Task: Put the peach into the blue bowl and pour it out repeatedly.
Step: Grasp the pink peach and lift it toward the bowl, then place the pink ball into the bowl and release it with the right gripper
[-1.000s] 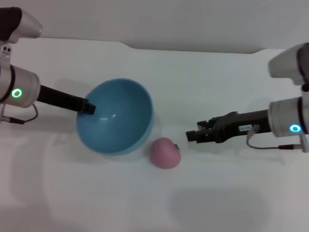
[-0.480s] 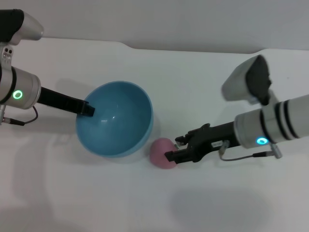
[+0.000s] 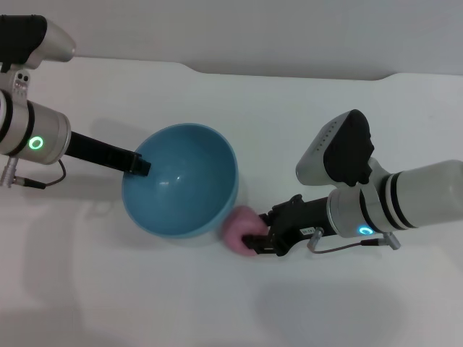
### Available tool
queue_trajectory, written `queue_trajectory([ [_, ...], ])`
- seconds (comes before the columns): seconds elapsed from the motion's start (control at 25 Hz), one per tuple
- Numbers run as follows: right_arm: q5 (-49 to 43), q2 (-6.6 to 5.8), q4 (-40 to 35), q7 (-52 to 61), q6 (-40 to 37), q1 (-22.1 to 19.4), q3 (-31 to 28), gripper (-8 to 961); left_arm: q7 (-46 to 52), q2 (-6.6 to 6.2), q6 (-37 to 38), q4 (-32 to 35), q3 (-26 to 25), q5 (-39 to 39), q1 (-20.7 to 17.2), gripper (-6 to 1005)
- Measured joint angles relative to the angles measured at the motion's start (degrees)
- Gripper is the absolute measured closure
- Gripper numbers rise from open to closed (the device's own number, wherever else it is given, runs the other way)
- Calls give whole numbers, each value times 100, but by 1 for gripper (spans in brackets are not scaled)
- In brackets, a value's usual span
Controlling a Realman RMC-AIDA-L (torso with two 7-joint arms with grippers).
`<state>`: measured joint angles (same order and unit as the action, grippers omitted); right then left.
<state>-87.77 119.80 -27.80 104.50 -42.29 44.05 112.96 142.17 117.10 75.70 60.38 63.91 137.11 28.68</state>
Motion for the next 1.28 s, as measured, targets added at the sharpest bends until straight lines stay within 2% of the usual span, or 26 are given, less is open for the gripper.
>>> queue_trajectory([
  [0.2, 15, -49, -286, -3, 23, -244, -95, 424, -2, 11, 9, 0, 0, 0, 9, 1000],
  [0.28, 15, -54, -335, -8, 22, -301, -154, 493, -3, 14, 8, 0, 0, 0, 10, 1000],
  [0.36, 16, -72, -414, -96, -61, -484, -573, 561, -3, 15, -7, -2, -1, 0, 21, 1000],
  [0.44, 17, -83, -426, -129, -127, -545, -742, 630, -3, 15, -11, -6, -2, 0, 31, 1000],
  [0.6, 14, -131, -500, -364, -610, -953, -1833, 680, 1, 21, -23, -15, 15, -3, 69, 1000],
  [0.72, 16, -141, -526, -998, -1269, -1403, -3212, 708, 6, 35, -104, -14, 93, -1, 78, 1001],
  [0.84, 16, -141, -533, -1649, -2205, -1803, -4738, 732, 118, 56, -312, -86, 586, -5, 151, 1001],
  [1.0, 12, -202, -578, -2170, -3413, -2098, -6123, 784, 455, 76, -502, -356, 1401, -21, 480, 1000],
  [1.08, -24, -247, -709, -2267, -3982, -2171, -6447, 792, 704, 93, -649, -509, 1906, -52, 714, 1000],
  [1.28, -657, -254, -1283, -2228, -5110, -2062, -6446, 811, 1308, 138, -1182, -669, 3043, -64, 1191, 1001],
])
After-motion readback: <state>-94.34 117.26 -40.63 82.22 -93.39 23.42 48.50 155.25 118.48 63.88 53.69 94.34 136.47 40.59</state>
